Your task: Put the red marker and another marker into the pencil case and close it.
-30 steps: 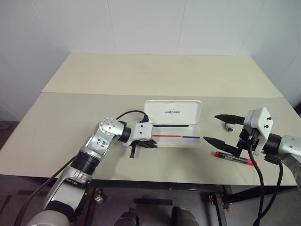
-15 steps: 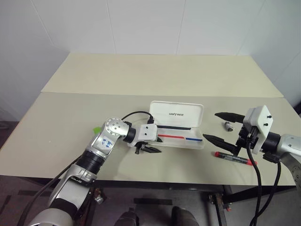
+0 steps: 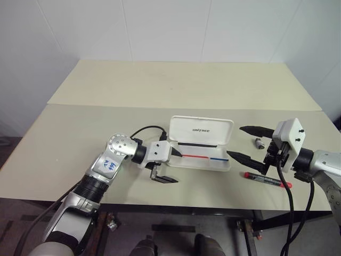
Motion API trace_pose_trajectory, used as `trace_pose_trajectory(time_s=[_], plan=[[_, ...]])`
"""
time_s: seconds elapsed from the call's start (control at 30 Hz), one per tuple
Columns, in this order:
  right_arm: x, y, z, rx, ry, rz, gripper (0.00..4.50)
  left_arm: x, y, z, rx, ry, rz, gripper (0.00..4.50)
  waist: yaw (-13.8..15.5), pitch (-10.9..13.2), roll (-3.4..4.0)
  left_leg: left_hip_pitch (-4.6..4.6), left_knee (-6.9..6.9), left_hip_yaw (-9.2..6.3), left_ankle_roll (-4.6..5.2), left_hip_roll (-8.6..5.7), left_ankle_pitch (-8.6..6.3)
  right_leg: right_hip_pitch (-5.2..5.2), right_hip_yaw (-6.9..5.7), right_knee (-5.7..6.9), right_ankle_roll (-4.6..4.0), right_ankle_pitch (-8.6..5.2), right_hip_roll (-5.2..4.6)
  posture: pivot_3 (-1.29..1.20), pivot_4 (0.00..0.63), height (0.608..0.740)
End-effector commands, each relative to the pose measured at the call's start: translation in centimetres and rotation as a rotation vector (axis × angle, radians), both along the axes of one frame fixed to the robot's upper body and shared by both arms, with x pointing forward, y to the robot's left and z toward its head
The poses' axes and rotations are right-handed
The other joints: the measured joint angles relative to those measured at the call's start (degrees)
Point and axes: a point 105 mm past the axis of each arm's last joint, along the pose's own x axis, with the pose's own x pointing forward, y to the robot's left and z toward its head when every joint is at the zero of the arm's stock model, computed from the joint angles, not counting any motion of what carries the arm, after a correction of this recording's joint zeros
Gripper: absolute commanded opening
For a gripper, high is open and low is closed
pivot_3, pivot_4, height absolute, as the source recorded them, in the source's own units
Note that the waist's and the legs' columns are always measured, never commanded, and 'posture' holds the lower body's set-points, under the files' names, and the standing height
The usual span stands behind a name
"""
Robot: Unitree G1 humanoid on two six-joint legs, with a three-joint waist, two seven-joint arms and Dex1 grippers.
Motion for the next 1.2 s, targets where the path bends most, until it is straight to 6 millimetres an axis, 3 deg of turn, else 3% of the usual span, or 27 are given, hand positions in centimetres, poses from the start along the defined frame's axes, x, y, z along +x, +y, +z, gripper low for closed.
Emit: trace_pose_trajectory(time_s=[0.03,0.2,0.37,0.53,0.67,1.07,1.2], plan=[[-0.1,-0.1,0.7,-0.014,-0.032,0.020,4.50,-0.1,1.1,2.9,-0.091,-0.051,-0.004,4.43,-0.02,0.00,0.00,0.00,0.00,0.00,0.00,0.00,0.00,0.00,0.00,0.00,0.00,0.00,0.00,0.00,0.150,0.740],[-0.7,-1.7,-0.4,-0.079,0.054,0.020,4.50,-0.7,4.2,6.1,-0.165,0.028,0.010,4.43,-0.25,0.01,0.01,0.00,0.00,0.02,0.01,0.02,0.00,0.00,0.00,0.02,0.00,0.00,0.02,0.00,0.150,0.740],[-2.2,-5.4,-3.0,-0.218,0.206,0.003,4.50,0.0,7.2,7.7,-0.153,0.005,0.079,4.43,0.12,0.02,0.02,-0.01,-0.01,0.02,0.03,0.02,-0.02,0.01,-0.01,0.02,-0.01,0.00,0.03,0.00,0.150,0.740],[-3.0,-8.1,-5.1,-0.311,0.304,-0.005,4.50,0.3,7.6,8.4,-0.150,-0.001,0.078,4.43,-0.05,0.02,0.03,0.04,0.03,0.08,0.10,0.01,-0.06,0.09,0.01,-0.07,0.01,0.01,0.02,0.00,0.150,0.740],[-2.4,-9.6,-6.1,-0.320,0.349,-0.028,4.50,0.4,7.1,8.7,-0.160,-0.007,0.061,4.43,-0.56,0.02,0.03,0.07,0.03,0.10,0.09,0.03,-0.06,0.10,0.01,-0.06,0.01,0.01,0.03,0.00,0.150,0.740],[-0.7,-9.9,-9.3,-0.329,0.441,0.021,4.50,0.1,6.8,9.1,-0.168,-0.014,0.060,4.43,-1.47,0.05,0.08,0.07,0.02,0.10,-0.11,0.07,0.02,0.06,0.03,-0.02,0.01,0.02,0.06,0.00,0.150,0.740],[-0.3,-9.6,-10.2,-0.317,0.464,0.040,3.19,-0.1,7.0,9.1,-0.170,-0.019,0.067,4.50,-1.46,0.05,0.08,0.05,0.03,0.11,-0.16,0.07,0.04,0.06,0.04,0.00,0.02,0.02,0.05,0.00,0.150,0.740]])
